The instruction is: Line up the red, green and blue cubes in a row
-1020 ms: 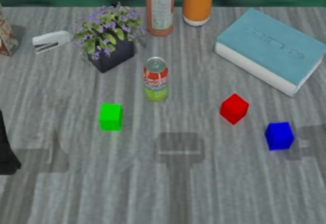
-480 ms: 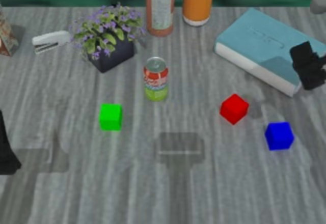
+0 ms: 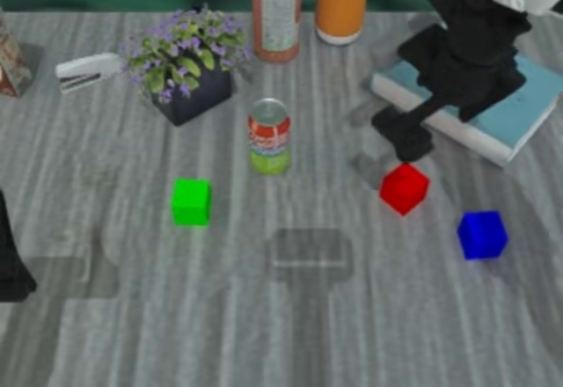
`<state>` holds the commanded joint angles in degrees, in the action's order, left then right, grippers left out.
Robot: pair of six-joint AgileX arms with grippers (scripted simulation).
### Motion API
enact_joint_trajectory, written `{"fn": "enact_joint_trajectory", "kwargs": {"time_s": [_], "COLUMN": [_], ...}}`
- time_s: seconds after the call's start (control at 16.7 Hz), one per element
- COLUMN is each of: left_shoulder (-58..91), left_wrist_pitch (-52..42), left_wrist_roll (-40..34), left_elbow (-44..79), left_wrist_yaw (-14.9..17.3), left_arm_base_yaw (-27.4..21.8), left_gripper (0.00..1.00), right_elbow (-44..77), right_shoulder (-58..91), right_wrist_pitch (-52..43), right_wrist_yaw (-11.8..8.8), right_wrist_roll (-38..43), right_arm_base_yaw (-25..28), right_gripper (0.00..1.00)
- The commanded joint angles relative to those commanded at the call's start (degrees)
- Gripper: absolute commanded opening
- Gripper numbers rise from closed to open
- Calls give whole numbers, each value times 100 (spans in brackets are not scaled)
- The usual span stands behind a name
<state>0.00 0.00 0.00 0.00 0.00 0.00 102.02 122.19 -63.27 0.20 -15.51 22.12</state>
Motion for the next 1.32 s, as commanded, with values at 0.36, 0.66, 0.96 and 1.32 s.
{"fn": "enact_joint_trajectory", "kwargs": {"time_s": [0.36,0.66,0.96,1.32], "left_shoulder": [0,0,0,0], "left_wrist_pitch": [0,0,0,0], "left_wrist_roll": [0,0,0,0], "left_elbow": [0,0,0,0], "left_wrist_yaw": [0,0,0,0], "left_arm_base_yaw": [0,0,0,0], "left_gripper": [100,100,100,100], "right_elbow": [900,869,333,-119], "right_shoulder": [1040,1039,1358,1662], "right_wrist_pitch": [-516,-485,393,1126], "right_wrist_yaw": [5,5,8,12], "right_wrist_roll": [-132,-129,-129,-118], "right_arm_base_yaw": [192,164,187,198], "right_gripper": [100,100,100,100]}}
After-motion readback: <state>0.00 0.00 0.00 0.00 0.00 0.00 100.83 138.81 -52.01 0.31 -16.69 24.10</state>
